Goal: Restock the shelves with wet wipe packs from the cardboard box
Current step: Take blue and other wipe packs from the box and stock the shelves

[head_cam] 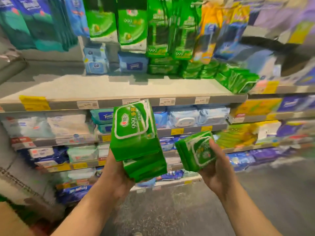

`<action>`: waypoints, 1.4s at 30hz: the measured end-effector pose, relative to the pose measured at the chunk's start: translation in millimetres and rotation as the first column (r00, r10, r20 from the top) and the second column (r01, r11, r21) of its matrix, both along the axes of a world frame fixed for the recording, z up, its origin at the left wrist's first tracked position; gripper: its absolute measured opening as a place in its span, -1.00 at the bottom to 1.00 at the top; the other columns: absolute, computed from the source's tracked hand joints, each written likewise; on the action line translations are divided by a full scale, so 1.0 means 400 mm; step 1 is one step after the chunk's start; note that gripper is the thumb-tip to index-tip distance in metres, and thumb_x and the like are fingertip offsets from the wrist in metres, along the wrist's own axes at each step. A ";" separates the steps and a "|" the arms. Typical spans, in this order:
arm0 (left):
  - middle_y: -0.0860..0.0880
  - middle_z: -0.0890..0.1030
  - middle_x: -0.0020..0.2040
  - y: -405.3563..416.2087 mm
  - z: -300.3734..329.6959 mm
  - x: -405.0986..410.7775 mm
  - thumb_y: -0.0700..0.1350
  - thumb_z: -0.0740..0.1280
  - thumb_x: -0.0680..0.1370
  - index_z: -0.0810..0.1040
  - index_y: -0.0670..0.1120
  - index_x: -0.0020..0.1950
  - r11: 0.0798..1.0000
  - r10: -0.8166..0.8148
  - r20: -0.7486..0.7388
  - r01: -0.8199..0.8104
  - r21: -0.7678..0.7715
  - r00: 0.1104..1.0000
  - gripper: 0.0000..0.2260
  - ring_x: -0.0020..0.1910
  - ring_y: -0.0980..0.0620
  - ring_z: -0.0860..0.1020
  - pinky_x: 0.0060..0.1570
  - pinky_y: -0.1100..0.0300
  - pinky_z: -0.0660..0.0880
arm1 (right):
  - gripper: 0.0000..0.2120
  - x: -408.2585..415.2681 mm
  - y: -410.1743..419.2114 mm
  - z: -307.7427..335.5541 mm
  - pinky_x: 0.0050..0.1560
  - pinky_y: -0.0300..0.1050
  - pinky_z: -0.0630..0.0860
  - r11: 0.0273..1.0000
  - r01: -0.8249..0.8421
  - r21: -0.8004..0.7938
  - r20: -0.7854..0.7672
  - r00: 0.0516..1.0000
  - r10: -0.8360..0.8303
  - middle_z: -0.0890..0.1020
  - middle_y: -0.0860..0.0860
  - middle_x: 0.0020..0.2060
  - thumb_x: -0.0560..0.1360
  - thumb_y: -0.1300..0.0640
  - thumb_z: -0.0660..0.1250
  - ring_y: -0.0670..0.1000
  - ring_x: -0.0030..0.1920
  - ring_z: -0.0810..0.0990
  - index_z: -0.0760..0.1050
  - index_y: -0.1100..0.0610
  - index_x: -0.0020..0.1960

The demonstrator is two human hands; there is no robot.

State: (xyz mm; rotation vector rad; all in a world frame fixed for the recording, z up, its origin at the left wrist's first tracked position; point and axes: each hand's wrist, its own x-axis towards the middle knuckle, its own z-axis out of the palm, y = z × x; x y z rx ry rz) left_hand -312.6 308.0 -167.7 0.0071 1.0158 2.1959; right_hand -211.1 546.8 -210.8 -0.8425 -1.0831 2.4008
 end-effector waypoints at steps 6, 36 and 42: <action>-0.16 0.74 -0.08 0.145 0.013 -0.137 0.12 0.25 0.55 0.76 -0.04 -0.19 1.000 -0.022 0.000 0.022 0.003 1.000 -0.63 -0.18 -0.16 0.73 -0.21 -0.15 0.69 | -0.50 -0.088 0.146 0.022 -0.10 0.12 0.71 0.996 0.085 0.040 0.050 0.995 -0.087 0.70 0.20 0.13 0.38 0.04 0.48 0.17 -0.02 0.75 0.53 0.14 0.28; -0.21 0.73 -0.12 0.677 0.080 -0.375 0.09 0.45 0.33 0.74 -0.06 -0.27 0.958 0.280 -0.039 -0.277 0.072 0.959 -0.78 -0.23 -0.20 0.72 -0.30 -0.12 0.66 | -0.66 -0.778 0.845 0.185 -0.12 0.09 0.68 0.734 -0.378 0.564 0.420 0.897 0.139 0.69 0.20 0.06 0.53 -0.05 0.49 0.19 0.03 0.70 0.61 0.24 0.05; -0.22 0.74 -0.06 0.725 0.091 -0.379 0.10 0.74 -0.28 0.76 -0.06 -0.22 0.958 0.283 -0.070 -0.279 0.064 0.957 -0.33 -0.19 -0.24 0.73 -0.24 -0.25 0.66 | -0.57 -0.772 0.884 0.158 -0.13 0.01 0.65 0.416 -0.570 0.708 0.587 0.803 0.100 0.69 0.03 -0.12 0.33 -0.26 0.58 0.01 -0.09 0.66 0.62 0.06 -0.06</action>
